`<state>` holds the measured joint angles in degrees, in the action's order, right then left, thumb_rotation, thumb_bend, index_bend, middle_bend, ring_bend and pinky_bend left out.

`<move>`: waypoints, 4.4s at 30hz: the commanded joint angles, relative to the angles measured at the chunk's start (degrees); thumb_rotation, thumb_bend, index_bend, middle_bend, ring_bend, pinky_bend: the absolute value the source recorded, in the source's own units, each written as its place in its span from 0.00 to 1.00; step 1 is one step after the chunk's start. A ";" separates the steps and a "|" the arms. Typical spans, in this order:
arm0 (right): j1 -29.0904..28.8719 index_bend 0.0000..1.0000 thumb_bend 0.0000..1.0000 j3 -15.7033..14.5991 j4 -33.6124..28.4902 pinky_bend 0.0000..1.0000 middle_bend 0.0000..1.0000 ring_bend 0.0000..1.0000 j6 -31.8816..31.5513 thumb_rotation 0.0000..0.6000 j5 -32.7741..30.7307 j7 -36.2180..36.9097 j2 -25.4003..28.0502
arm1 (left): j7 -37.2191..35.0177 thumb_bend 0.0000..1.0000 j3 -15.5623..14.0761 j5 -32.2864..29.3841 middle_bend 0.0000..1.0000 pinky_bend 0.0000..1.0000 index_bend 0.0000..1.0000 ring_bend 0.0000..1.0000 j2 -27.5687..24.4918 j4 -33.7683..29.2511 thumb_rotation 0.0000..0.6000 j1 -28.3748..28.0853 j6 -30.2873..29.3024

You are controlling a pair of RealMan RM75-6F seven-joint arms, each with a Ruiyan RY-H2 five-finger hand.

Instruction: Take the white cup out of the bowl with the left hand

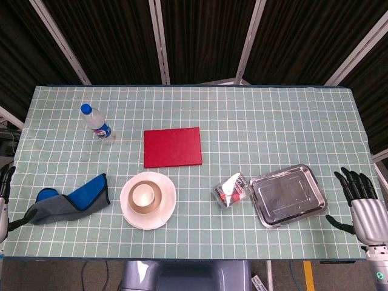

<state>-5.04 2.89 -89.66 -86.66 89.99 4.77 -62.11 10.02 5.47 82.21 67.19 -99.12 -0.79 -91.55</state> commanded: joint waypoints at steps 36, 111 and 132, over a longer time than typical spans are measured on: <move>0.33 0.03 0.04 0.93 -0.68 0.00 0.00 0.00 -0.56 1.00 -1.29 2.56 1.24 | 8.76 0.14 -0.41 7.89 0.00 0.00 0.46 0.00 6.99 -1.04 1.00 -12.32 14.43; 0.42 0.03 0.04 1.54 -0.40 0.00 0.00 0.00 -0.21 1.00 -2.07 5.19 1.96 | 7.82 0.59 5.73 -9.49 0.00 0.00 0.60 0.00 18.27 22.07 1.00 -26.44 27.24; 0.46 0.03 0.04 1.42 -0.38 0.00 0.00 0.00 -0.25 1.00 -1.78 5.40 2.05 | 12.58 0.34 4.49 -16.65 0.00 0.00 0.42 0.00 20.68 22.02 1.00 -29.25 31.98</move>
<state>-4.59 4.31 -90.04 -86.91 88.21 10.16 -60.06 22.36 10.10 65.84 88.02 -77.00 -30.01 -59.76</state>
